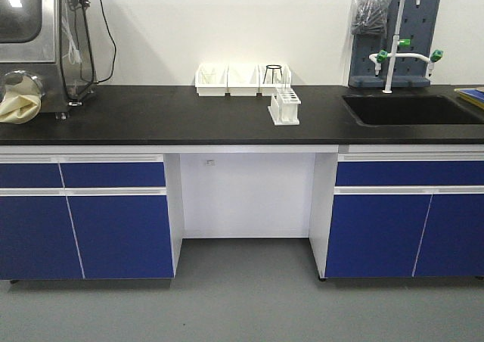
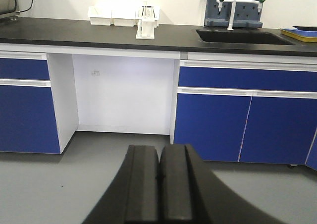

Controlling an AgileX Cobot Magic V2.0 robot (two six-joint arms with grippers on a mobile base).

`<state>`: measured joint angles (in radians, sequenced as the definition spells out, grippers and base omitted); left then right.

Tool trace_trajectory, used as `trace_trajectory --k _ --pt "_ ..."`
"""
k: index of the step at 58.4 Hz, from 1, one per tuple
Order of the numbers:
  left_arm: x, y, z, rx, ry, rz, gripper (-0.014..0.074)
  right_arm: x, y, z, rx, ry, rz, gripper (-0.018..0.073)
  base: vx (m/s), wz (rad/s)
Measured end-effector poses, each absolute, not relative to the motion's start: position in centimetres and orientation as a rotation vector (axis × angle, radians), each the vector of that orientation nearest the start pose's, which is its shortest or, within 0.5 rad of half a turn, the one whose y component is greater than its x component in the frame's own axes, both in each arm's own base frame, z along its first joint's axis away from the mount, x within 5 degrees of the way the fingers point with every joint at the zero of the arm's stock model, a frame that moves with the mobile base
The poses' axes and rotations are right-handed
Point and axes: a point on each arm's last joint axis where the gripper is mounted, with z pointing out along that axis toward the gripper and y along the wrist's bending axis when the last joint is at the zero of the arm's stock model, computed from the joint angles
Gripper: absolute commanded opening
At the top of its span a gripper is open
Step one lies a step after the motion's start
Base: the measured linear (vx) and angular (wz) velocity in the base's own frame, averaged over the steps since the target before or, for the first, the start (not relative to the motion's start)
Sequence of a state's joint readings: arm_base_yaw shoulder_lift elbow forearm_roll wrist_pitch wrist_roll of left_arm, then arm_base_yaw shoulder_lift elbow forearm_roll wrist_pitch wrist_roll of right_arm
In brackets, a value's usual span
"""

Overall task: Flip and reinsert test tube from rack
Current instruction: 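Drive the base toward the bench with the white test-tube rack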

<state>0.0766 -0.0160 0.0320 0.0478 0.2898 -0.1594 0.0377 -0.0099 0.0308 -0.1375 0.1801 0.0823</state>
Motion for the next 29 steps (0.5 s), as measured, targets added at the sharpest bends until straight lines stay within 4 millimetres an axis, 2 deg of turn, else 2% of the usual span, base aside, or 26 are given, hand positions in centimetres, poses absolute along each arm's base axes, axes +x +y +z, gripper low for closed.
trace_trajectory --k 29 --pt "5.41 0.54 17.71 -0.18 1.78 -0.014 -0.0006 5.64 -0.01 18.71 -0.058 1.682 -0.032 -0.0008 0.0 -0.01"
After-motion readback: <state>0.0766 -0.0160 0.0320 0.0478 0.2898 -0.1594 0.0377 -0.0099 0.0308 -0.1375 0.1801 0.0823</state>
